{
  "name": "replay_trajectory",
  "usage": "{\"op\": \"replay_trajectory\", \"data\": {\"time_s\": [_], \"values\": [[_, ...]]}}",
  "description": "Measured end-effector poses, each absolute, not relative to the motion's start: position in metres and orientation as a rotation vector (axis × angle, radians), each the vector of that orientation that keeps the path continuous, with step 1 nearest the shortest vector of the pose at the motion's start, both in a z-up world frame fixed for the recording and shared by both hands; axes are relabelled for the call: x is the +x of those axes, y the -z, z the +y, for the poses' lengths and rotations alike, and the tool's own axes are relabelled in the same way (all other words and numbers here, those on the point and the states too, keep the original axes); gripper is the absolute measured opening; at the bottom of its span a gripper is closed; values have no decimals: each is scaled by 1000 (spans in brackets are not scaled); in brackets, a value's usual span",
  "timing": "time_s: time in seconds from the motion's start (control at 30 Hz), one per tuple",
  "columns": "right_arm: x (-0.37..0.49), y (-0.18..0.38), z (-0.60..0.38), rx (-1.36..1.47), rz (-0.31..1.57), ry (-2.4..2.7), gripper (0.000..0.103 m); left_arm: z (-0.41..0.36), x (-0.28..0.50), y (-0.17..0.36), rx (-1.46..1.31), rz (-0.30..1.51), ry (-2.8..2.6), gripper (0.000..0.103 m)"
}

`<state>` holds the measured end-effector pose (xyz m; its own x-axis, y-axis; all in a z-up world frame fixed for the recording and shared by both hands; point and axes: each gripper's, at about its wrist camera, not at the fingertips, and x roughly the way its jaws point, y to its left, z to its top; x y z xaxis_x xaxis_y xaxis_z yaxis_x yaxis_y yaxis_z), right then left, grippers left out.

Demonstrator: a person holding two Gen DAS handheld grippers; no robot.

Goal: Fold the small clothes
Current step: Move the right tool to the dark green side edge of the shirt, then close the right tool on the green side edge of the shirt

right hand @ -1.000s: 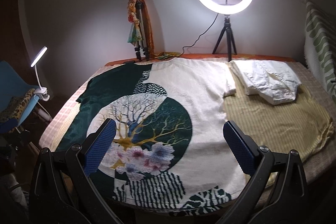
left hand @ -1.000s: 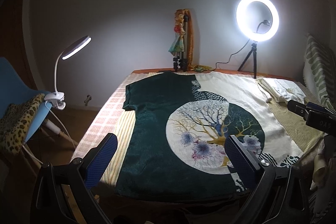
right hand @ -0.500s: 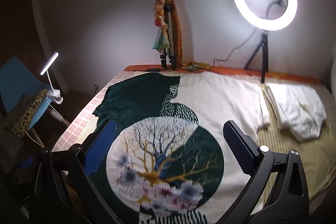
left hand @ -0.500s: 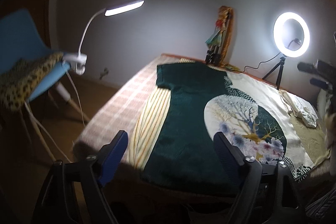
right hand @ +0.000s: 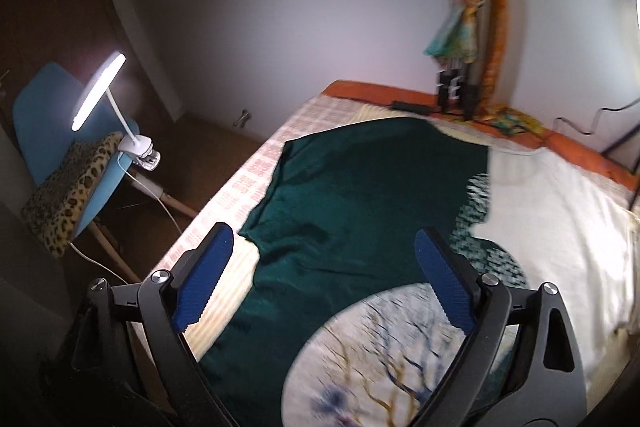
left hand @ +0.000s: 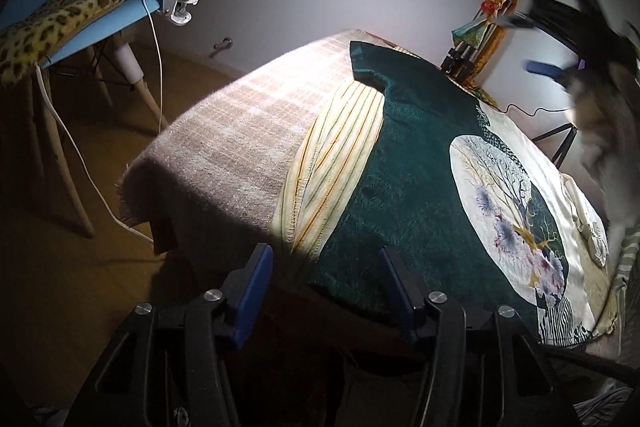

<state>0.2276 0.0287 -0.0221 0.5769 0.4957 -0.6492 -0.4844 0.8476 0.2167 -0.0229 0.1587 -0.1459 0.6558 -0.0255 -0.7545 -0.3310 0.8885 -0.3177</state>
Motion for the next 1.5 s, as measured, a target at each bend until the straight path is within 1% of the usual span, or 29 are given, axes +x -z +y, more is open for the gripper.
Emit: {"op": "replay_trajectory", "data": {"time_s": [0.13, 0.2, 0.33, 0.5, 0.83, 0.93, 1.07, 1.1, 1.13, 1.2, 1.27, 1.3, 1.33, 1.37, 1.43, 1.5], "values": [[268, 38, 71, 34, 836, -589, 91, 155, -15, 147, -437, 841, -158, 49], [283, 45, 89, 23, 853, -583, 90, 153, -11, 149, -430, 844, -144, 45], [313, 58, 126, -8, 877, -579, 89, 151, -4, 154, -433, 859, -119, 40], [351, 78, 162, 32, 943, -599, 85, 151, 2, 160, -452, 873, -91, 39], [407, 115, 222, -56, 1007, -540, 82, 154, 8, 165, -453, 877, -75, 37], [417, 130, 227, -73, 1039, -521, 78, 153, 8, 165, -438, 872, -72, 37], [421, 140, 234, -146, 1031, -505, 75, 153, 8, 166, -434, 870, -70, 34], [421, 140, 236, -163, 1030, -501, 74, 152, 9, 166, -431, 871, -73, 31], [421, 140, 237, -176, 1029, -496, 72, 151, 10, 166, -420, 871, -78, 30], [420, 140, 240, -209, 1026, -492, 64, 148, 11, 166, -394, 872, -84, 23], [421, 139, 240, -243, 1019, -482, 47, 146, 12, 167, -385, 875, -83, 19], [421, 139, 239, -251, 1017, -477, 44, 146, 12, 167, -385, 874, -83, 14], [422, 138, 238, -253, 1018, -476, 34, 147, 12, 167, -393, 872, -76, 10], [424, 137, 236, -250, 1021, -477, 22, 147, 12, 167, -416, 866, -52, 1], [427, 136, 230, -223, 1033, -491, 11, 146, 11, 165, -445, 854, -8, 0], [429, 132, 223, -188, 1033, -503, 7, 141, 11, 161, -414, 846, 0, 0]]}}
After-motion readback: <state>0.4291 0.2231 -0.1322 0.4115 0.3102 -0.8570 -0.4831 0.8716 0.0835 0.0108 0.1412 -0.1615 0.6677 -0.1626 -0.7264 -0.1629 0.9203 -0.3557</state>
